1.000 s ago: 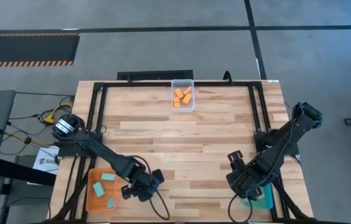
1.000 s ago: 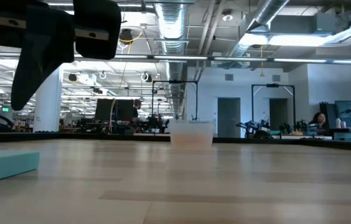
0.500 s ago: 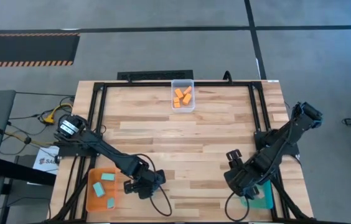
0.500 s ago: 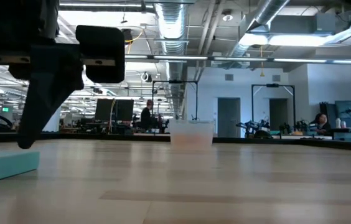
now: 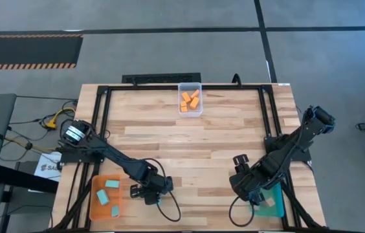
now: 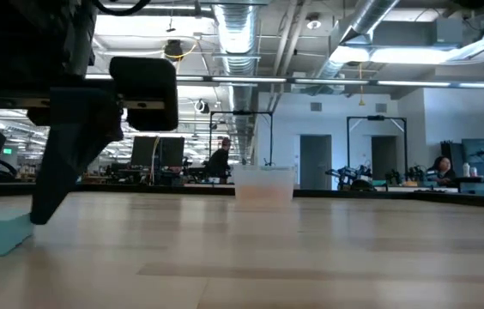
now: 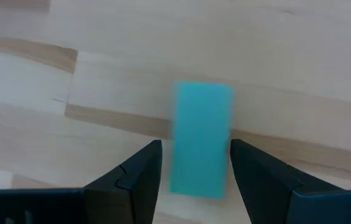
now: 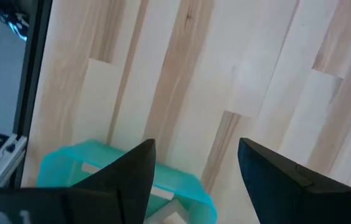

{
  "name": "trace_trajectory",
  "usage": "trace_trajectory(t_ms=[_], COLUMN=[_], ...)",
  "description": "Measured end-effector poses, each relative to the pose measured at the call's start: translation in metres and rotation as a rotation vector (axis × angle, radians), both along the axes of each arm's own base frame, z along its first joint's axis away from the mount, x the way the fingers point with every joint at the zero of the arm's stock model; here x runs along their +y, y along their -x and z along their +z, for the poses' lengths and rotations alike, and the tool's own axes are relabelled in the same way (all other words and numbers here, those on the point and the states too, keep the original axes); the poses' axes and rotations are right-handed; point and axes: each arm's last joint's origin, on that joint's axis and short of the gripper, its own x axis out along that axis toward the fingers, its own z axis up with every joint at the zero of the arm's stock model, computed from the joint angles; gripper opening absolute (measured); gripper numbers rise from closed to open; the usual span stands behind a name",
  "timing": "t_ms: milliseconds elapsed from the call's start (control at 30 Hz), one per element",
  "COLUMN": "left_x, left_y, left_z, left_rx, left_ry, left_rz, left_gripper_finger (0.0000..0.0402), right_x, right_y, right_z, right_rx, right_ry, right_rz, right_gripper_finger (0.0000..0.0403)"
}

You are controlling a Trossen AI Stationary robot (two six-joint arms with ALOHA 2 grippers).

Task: Sort & place blocks by color
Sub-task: Put the sky blue block into the transparent orange bin

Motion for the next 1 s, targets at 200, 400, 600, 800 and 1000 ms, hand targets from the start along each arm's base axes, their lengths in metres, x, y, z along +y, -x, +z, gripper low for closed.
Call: trace_trajectory(t_ms=[200, 400, 600, 800, 1000], left_x=[0.003, 0.003, 0.003, 0.005, 0.02], left_y=[0.0, -0.002, -0.002, 0.001, 0.01], left_z=[-0.007, -0.012, -0.013, -0.007, 0.031], left_rx=[0.036, 0.067, 0.105, 0.196, 0.296], left_ry=[-0.009, 0.023, 0.05, 0.047, 0.066], left_rz=[-0.021, -0.001, 0.083, 0.18, 0.395], left_gripper_finger=[0.0178, 0.0178, 0.0135, 0.0096, 0.0096], right_x=[0.0, 0.0, 0.0, 0.0, 0.0], right_y=[-0.001, -0.002, -0.002, -0.002, -0.002], right_z=[0.0, 0.0, 0.0, 0.0, 0.0], right_rx=[-0.01, -0.012, -0.011, -0.01, -0.012], right_ry=[-0.012, -0.018, -0.018, -0.016, -0.012], right_rz=[-0.025, -0.047, -0.048, -0.049, -0.045], right_gripper_finger=[0.0249, 0.0249, 0.0249, 0.0249, 0.0249])
